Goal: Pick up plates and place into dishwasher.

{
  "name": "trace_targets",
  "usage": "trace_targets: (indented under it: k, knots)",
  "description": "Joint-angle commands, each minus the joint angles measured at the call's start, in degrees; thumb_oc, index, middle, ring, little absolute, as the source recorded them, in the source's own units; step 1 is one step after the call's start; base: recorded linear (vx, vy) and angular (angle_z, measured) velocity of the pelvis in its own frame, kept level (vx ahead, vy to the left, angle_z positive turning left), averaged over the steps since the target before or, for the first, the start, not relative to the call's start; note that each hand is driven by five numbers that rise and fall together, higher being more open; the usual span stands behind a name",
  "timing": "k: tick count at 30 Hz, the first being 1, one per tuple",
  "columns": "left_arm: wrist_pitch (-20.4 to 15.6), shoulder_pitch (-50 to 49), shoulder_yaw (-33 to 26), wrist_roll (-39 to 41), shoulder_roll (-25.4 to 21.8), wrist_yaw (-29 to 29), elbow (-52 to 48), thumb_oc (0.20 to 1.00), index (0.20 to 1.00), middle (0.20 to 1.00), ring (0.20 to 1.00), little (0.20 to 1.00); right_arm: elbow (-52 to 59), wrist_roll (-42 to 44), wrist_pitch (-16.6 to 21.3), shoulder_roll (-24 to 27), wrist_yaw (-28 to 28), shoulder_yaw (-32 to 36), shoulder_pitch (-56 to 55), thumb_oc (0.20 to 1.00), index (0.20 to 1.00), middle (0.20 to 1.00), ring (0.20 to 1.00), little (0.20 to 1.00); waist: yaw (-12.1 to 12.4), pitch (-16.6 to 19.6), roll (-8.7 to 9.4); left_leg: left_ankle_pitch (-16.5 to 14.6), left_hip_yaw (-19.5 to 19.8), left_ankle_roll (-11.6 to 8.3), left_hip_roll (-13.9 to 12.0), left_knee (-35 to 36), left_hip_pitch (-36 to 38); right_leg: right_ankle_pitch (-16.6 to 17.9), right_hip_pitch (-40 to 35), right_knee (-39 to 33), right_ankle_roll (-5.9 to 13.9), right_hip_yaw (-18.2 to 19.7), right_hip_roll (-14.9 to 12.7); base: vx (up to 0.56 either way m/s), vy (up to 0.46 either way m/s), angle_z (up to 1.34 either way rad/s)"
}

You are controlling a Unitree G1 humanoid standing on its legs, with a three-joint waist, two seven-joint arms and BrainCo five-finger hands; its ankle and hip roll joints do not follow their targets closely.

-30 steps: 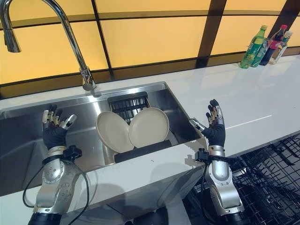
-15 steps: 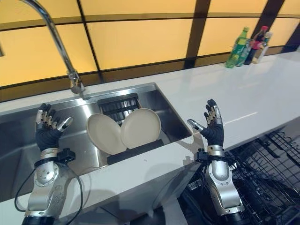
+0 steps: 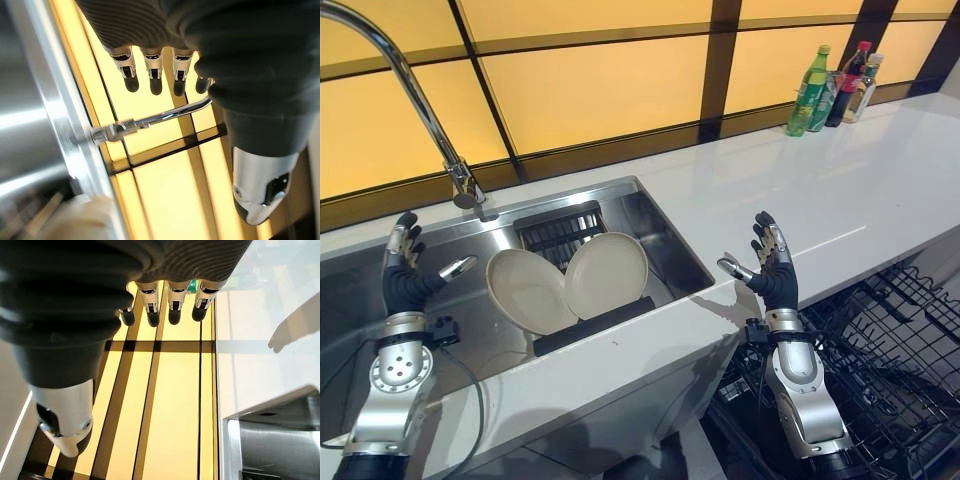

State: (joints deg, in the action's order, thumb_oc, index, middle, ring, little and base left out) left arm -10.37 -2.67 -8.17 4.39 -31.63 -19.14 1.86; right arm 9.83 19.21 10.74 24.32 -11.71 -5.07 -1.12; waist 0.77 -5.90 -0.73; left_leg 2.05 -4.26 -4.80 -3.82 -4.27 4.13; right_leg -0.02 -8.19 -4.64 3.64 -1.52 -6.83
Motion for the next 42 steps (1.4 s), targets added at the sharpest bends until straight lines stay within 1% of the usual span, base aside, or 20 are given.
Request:
trace_targets:
  k: [1, 2, 3, 5, 7, 8, 10, 12, 14, 18, 20, 25, 27, 30, 33, 36, 37, 39, 42]
  knots:
    - [-2.2, 4.1, -3.3, -8.7, -6.7, -1.9, 2.3, 1.0, 1.0, 1.0, 1.0, 1.0, 0.0, 0.7, 3.0, 3.0, -0.8, -0.3, 5.8, 1.0, 1.0, 1.0, 1.0, 1.0, 0.5, 0.7, -0.02, -1.2, 5.2, 0.77, 1.3, -4.3, -6.2, -1.3, 3.0, 4.2, -1.3, -1.1, 2.7, 0.04, 0.17, -0.39]
    - [-1.5, 4.8, -3.0, -12.8, -8.0, -2.3, 3.4, 1.0, 1.0, 1.0, 1.0, 1.0, 0.0, 0.6, 2.9, 3.3, -1.1, -0.5, 6.1, 1.0, 1.0, 1.0, 1.0, 1.0, 0.6, 0.7, -0.11, -1.4, 5.6, 0.68, 1.4, -3.9, -6.4, -1.6, 2.9, 4.1, -1.09, -0.8, 2.2, 0.03, 0.17, -0.28]
    - [-1.3, 5.1, -2.9, -15.3, -9.7, -2.7, 4.5, 1.0, 1.0, 1.0, 1.0, 1.0, 0.2, 1.1, 2.7, 3.9, -0.9, -0.2, 6.2, 1.0, 1.0, 1.0, 1.0, 1.0, 0.4, 0.9, -0.24, -2.7, 5.4, 0.69, 1.4, -2.6, -5.7, -1.8, 3.0, 4.1, -0.72, -0.9, 1.7, 0.03, 0.168, -0.2]
    - [-0.3, 5.0, -3.9, -19.6, -13.9, -3.8, 6.9, 1.0, 1.0, 1.0, 1.0, 1.0, 1.0, 2.7, 2.0, 5.3, 0.5, 1.2, 5.5, 1.0, 1.0, 1.0, 1.0, 1.0, -0.4, 1.7, -1.16, -3.1, 5.1, 0.32, 1.1, 1.3, -3.2, -2.1, 3.8, 4.7, -0.14, -1.6, 1.0, 0.04, 0.187, -0.08]
    - [-0.5, 4.7, -4.9, -22.4, -17.4, -5.2, 10.4, 1.0, 1.0, 1.0, 1.0, 1.0, 1.3, 3.6, 1.7, 6.2, 2.4, 2.3, 4.7, 1.0, 1.0, 1.0, 1.0, 1.0, -1.2, 2.4, -1.88, -3.0, 4.0, 0.0, 0.7, 3.0, -1.9, -2.2, 4.0, 4.7, 0.23, -1.9, 0.7, 0.04, 0.15, -0.03]
    - [-0.2, 4.7, -5.1, -23.4, -18.3, -5.4, 11.2, 1.0, 1.0, 1.0, 1.0, 1.0, 1.4, 3.7, 1.7, 6.3, 2.7, 2.4, 4.6, 1.0, 1.0, 1.0, 1.0, 1.0, -1.3, 2.6, -2.04, -3.1, 3.8, -0.02, 0.8, 3.3, -1.6, -2.2, 4.0, 4.6, 0.34, -1.9, 0.6, 0.05, 0.138, -0.11]
    - [1.2, 3.7, -5.9, -26.9, -22.1, -6.1, 12.8, 1.0, 1.0, 1.0, 1.0, 1.0, 1.6, 3.7, 1.3, 6.5, 2.4, 2.4, 4.3, 1.0, 1.0, 1.0, 1.0, 1.0, -1.4, 3.3, -2.74, -3.4, 3.7, 0.23, 1.2, 4.1, -1.1, -2.1, 4.0, 4.2, 0.81, -1.9, 0.4, 0.08, 0.148, -0.08]
    - [2.2, 2.4, -7.0, -29.1, -24.7, -5.0, 12.5, 1.0, 1.0, 1.0, 1.0, 1.0, 1.9, 3.7, 0.4, 6.9, 2.4, 2.3, 4.2, 1.0, 1.0, 1.0, 1.0, 1.0, -1.2, 3.5, -3.21, -3.5, 3.6, 0.43, 1.5, 4.6, -0.7, -2.0, 3.9, 3.9, 1.1, -1.9, 0.1, 0.08, 0.126, 0.01]
    - [2.5, 1.4, -7.3, -32.0, -26.1, -4.5, 12.6, 1.0, 1.0, 1.0, 1.0, 1.0, 2.1, 3.8, 0.0, 7.3, 2.4, 2.2, 4.2, 1.0, 1.0, 1.0, 1.0, 1.0, -1.2, 3.5, -3.44, -3.5, 3.4, 0.62, 1.7, 4.9, -0.6, -1.8, 3.8, 3.7, 1.36, -1.9, -0.1, 0.06, 0.103, 0.01]
    - [3.5, -0.1, -5.5, -37.1, -28.6, -2.3, 11.5, 1.0, 1.0, 1.0, 1.0, 1.0, 2.0, 4.7, -0.7, 8.7, 2.5, 2.5, 4.0, 1.0, 1.0, 1.0, 1.0, 1.0, -1.1, 3.1, -3.61, -3.8, 3.2, 1.06, 2.2, 5.1, -0.5, -1.5, 4.1, 3.7, 1.89, -2.1, -0.6, 0.06, 0.099, 0.04]
    - [3.7, -1.1, -5.1, -39.4, -28.9, -2.1, 11.1, 1.0, 1.0, 1.0, 1.0, 1.0, 1.8, 5.1, -0.7, 9.2, 2.9, 2.8, 3.6, 1.0, 1.0, 1.0, 1.0, 1.0, -1.0, 2.9, -3.56, -3.8, 3.3, 1.26, 2.3, 5.3, -0.4, -1.4, 4.1, 3.7, 2.05, -2.3, -0.7, 0.06, 0.09, 0.02]
    - [1.3, -1.7, -1.5, -46.1, -29.9, -2.6, 9.5, 1.0, 1.0, 1.0, 1.0, 1.0, 1.1, 5.9, -0.4, 10.3, 3.7, 2.7, 3.5, 1.0, 1.0, 1.0, 1.0, 1.0, -1.0, 2.3, -3.32, -3.8, 3.2, 1.72, 2.6, 6.1, -0.2, -1.0, 4.6, 3.4, 2.44, -2.3, -0.9, 0.06, 0.076, 0.01]
    - [-0.9, -1.1, 1.0, -49.2, -30.5, -4.0, 9.0, 1.0, 1.0, 1.0, 1.0, 1.0, 0.2, 6.5, 0.1, 11.0, 3.8, 2.2, 4.0, 1.0, 1.0, 1.0, 1.0, 1.0, -1.0, 1.9, -3.24, -3.9, 3.0, 1.82, 2.7, 6.3, -0.3, -0.8, 4.9, 3.4, 2.64, -2.4, -1.1, 0.04, 0.068, 0.01]
    - [-3.9, -0.8, 5.0, -52.2, -31.6, -3.5, 7.8, 1.0, 1.0, 1.0, 1.0, 1.0, -0.6, 6.9, 1.0, 11.6, 4.5, 2.1, 3.8, 1.0, 1.0, 1.0, 1.0, 1.0, -1.2, 1.4, -3.31, -3.9, 2.7, 2.01, 2.8, 6.6, -0.4, -0.4, 5.3, 3.2, 2.95, -2.5, -1.4, 0.02, 0.062, 0.0]
    - [-4.9, 0.4, 8.5, -53.1, -32.3, -3.4, 6.2, 1.0, 1.0, 1.0, 1.0, 1.0, -1.4, 7.7, 1.6, 12.6, 4.1, 1.8, 4.3, 1.0, 1.0, 1.0, 1.0, 1.0, -1.3, 0.9, -3.36, -3.9, 2.4, 2.33, 3.1, 7.0, -0.4, -0.1, 5.5, 2.9, 3.23, -2.5, -1.6, 0.01, 0.049, -0.01]
    - [-6.4, 0.9, 9.8, -53.4, -32.7, -6.4, 6.7, 1.0, 1.0, 1.0, 1.0, 1.0, -1.9, 7.8, 2.3, 12.7, 4.2, 1.5, 3.8, 1.0, 1.0, 1.0, 1.0, 1.0, -1.4, 0.8, -3.35, -4.1, 2.2, 2.6, 3.3, 7.1, -0.1, 0.1, 5.4, 2.6, 3.46, -2.5, -1.8, 0.02, 0.033, 0.0]
    - [-6.8, 0.8, 10.0, -53.9, -32.6, -8.4, 7.0, 1.0, 1.0, 1.0, 1.0, 1.0, -1.9, 7.8, 2.4, 12.5, 4.3, 1.4, 3.5, 1.0, 1.0, 1.0, 1.0, 1.0, -1.4, 0.8, -3.32, -4.2, 2.1, 2.7, 3.4, 7.1, 0.1, 0.2, 5.4, 2.6, 3.58, -2.5, -1.9, 0.05, 0.026, -0.02]
    - [-7.7, 1.0, 10.4, -54.4, -32.7, -10.7, 6.8, 1.0, 1.0, 1.0, 1.0, 1.0, -1.8, 7.8, 2.5, 12.4, 4.3, 1.3, 2.9, 1.0, 1.0, 1.0, 1.0, 1.0, -1.5, 1.1, -3.24, -4.4, 2.0, 2.81, 3.4, 7.1, 0.2, 0.1, 5.1, 2.5, 3.76, -2.5, -2.0, 0.06, 0.018, -0.01]
    - [-9.9, 1.1, 11.3, -57.3, -32.0, -14.1, 6.6, 1.0, 1.0, 1.0, 1.0, 1.0, -1.5, 7.7, 2.6, 12.1, 4.5, 1.4, 2.3, 1.0, 1.0, 1.0, 1.0, 1.0, -1.6, 1.1, -3.18, -4.3, 1.9, 2.88, 3.4, 7.3, 0.4, 0.3, 5.2, 2.5, 4.0, -2.6, -2.3, 0.04, 0.013, 0.02]
